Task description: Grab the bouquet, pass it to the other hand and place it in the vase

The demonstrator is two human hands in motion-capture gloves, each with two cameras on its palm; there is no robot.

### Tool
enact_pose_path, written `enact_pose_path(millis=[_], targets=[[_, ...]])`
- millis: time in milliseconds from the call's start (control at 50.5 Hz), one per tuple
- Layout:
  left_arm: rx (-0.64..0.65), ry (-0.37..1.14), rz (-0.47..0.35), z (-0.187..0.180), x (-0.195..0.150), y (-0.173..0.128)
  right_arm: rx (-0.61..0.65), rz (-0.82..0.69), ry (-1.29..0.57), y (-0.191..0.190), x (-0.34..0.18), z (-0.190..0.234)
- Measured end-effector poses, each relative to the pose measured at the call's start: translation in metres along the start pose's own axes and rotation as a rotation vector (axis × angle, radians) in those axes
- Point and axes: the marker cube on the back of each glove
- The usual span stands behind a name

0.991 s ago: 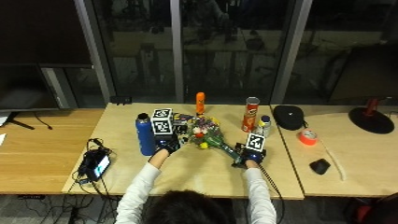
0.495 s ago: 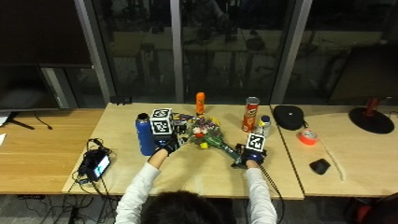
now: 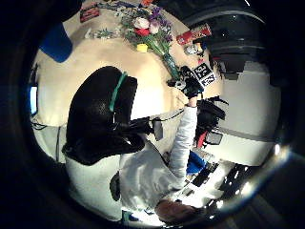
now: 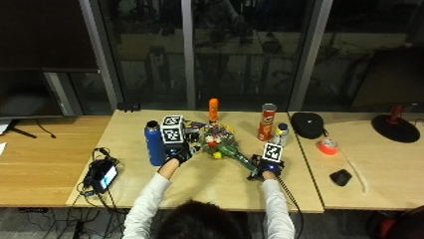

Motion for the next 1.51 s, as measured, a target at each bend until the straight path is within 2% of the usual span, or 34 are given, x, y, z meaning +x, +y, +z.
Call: enact_pose_path(millis=[198,258,456,515,733,911,971,1149,1208,1288,1506], targets=[[0.01,-0.011,-0.01,-0.002,0.002,0.001,-0.009,0.063,0.0,-0.001,0.002,0.003],[0.005,-0.012,-0.01,-0.001,0.003,0.001,0.029,0.096,0.01,-0.005,0.004,0.003],[-0.011,-0.005,0.003,0.004,0.006,-0.002,-0.053,-0.033,0.022,0.004,-0.005,0.01],[-0.013,0.002,0.008,0.004,0.008,0.001,-0.065,-0.008,0.029,0.004,-0.005,0.01],[0.003,0.005,0.015,0.003,0.009,0.003,0.009,0.038,0.027,0.005,-0.008,0.01],[0.002,0.0,0.015,0.001,0.008,0.006,0.01,-0.023,-0.073,0.001,-0.014,0.014],[0.001,-0.002,0.012,0.002,0.007,0.003,-0.04,-0.021,-0.11,0.005,-0.013,0.014],[-0.001,0.001,0.01,0.004,0.009,0.0,-0.019,-0.041,-0.095,0.007,-0.014,0.009],[-0.004,0.004,0.017,0.005,0.01,-0.001,0.057,-0.052,-0.104,0.0,-0.016,0.009],[-0.009,0.003,0.02,0.005,0.011,0.001,0.23,-0.028,-0.089,-0.008,-0.014,0.009],[-0.006,0.007,0.012,0.004,0.006,-0.003,0.578,-0.063,-0.052,-0.004,-0.022,-0.003]])
